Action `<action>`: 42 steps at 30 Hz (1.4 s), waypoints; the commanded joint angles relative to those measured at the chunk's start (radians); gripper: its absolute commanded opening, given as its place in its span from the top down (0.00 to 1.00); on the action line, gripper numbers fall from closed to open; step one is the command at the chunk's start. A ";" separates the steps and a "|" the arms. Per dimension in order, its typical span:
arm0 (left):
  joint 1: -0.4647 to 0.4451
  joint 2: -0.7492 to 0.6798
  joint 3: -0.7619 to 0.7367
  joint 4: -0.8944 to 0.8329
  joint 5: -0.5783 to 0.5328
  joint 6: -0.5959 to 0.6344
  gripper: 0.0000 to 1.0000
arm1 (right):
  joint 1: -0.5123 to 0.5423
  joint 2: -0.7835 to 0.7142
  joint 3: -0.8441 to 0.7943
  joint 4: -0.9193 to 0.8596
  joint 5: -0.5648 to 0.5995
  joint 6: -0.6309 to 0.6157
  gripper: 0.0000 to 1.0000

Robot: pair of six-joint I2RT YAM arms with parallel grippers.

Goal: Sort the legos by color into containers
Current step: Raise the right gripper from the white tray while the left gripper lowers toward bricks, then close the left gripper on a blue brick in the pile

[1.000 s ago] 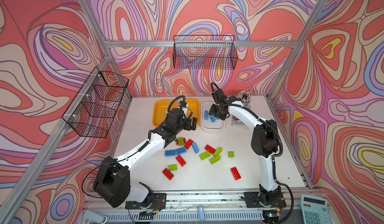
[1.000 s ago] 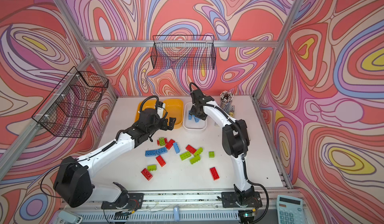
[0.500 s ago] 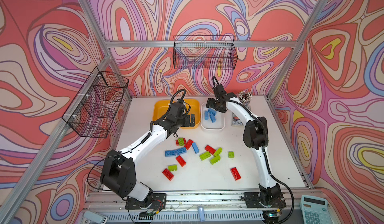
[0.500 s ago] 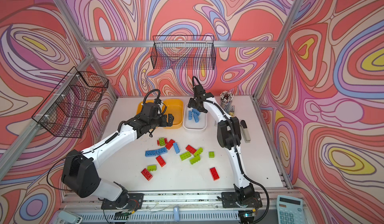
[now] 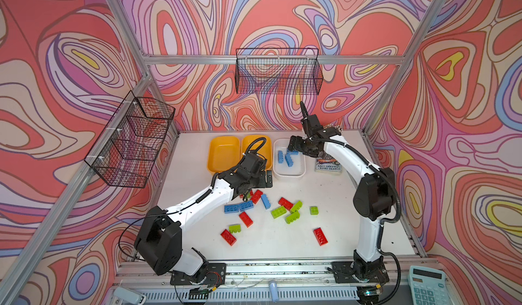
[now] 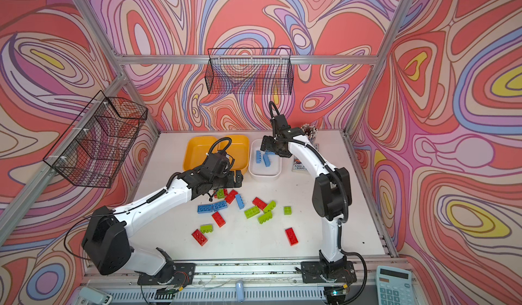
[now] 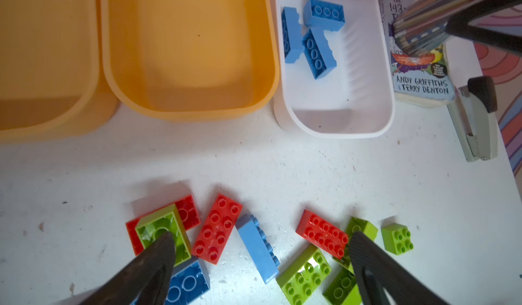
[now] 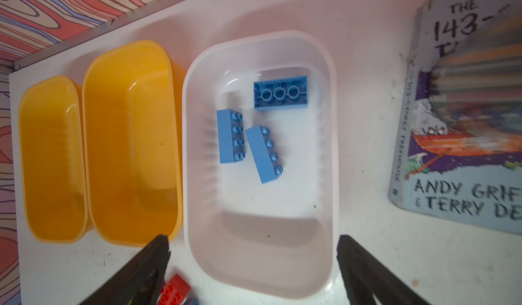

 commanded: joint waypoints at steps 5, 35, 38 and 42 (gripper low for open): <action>-0.065 0.031 0.001 -0.138 -0.072 -0.183 0.09 | 0.000 -0.232 -0.254 -0.001 0.026 -0.013 0.02; -0.057 0.348 0.072 -0.196 0.095 -0.495 0.41 | 0.001 -0.515 -0.482 -0.030 0.113 -0.001 0.02; -0.052 0.373 0.089 -0.207 0.107 -0.495 0.44 | 0.001 -0.527 -0.490 -0.033 0.121 0.002 0.02; -0.047 0.403 0.116 -0.231 0.116 -0.489 0.47 | 0.000 -0.544 -0.506 -0.030 0.127 0.005 0.02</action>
